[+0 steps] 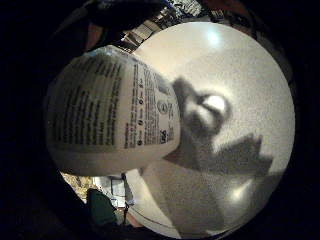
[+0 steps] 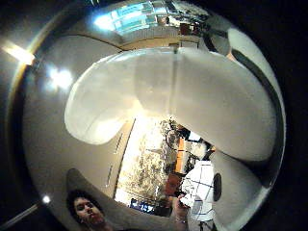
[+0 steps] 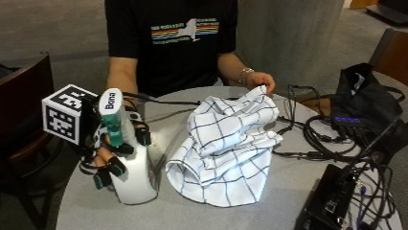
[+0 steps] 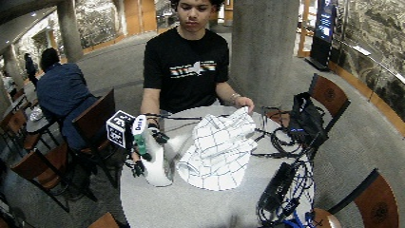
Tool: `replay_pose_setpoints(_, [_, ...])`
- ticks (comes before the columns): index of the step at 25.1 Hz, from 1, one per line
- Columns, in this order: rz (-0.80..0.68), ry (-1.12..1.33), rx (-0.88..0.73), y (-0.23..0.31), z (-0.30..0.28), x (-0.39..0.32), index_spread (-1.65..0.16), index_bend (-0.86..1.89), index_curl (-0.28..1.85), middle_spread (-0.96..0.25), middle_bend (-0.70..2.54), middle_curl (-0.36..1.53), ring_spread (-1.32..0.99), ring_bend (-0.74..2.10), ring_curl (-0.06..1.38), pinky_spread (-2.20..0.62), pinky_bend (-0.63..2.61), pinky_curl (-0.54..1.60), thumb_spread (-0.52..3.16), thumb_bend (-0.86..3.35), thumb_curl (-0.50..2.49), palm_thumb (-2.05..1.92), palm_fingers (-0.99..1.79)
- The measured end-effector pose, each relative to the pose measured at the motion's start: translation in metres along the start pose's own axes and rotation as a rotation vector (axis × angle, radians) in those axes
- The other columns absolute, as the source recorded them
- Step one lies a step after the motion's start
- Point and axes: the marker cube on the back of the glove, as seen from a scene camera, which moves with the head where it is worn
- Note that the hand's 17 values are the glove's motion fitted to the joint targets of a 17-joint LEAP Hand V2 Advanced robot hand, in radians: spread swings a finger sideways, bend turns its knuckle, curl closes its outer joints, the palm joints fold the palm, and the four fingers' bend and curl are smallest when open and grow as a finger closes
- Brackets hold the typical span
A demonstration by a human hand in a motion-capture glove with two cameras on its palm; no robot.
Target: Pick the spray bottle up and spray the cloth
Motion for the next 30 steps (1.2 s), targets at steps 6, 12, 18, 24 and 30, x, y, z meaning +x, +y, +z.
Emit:
replay_pose_setpoints(6, [-0.036,0.015,0.045,-0.003,0.001,0.000,-0.22,0.51,0.43,-0.05,0.30,0.42,0.06,0.22,0.28,0.31,0.18,0.29,0.66,0.03,0.56,1.05,0.89])
replay_pose_setpoints(12, [-0.077,0.028,0.051,-0.005,0.000,0.000,-0.20,0.45,0.45,-0.09,0.31,0.43,0.01,0.26,0.31,0.29,0.17,0.29,0.54,0.00,0.60,1.08,0.97])
replay_pose_setpoints(18, [-0.143,0.018,-0.054,0.012,-0.014,-0.020,-0.19,0.41,0.47,-0.10,0.30,0.44,-0.01,0.26,0.33,0.28,0.16,0.29,0.47,-0.02,0.63,1.09,1.01])
replay_pose_setpoints(24, [-0.217,0.078,-0.300,0.059,-0.026,-0.066,-0.19,0.37,0.48,-0.11,0.28,0.45,-0.02,0.26,0.34,0.28,0.16,0.28,0.42,-0.03,0.66,1.07,1.06])
replay_pose_setpoints(30, [-0.186,0.214,-0.519,0.095,-0.022,-0.084,-0.19,0.35,0.50,-0.10,0.27,0.45,-0.03,0.27,0.35,0.23,0.17,0.28,0.37,-0.04,0.68,1.05,1.10])
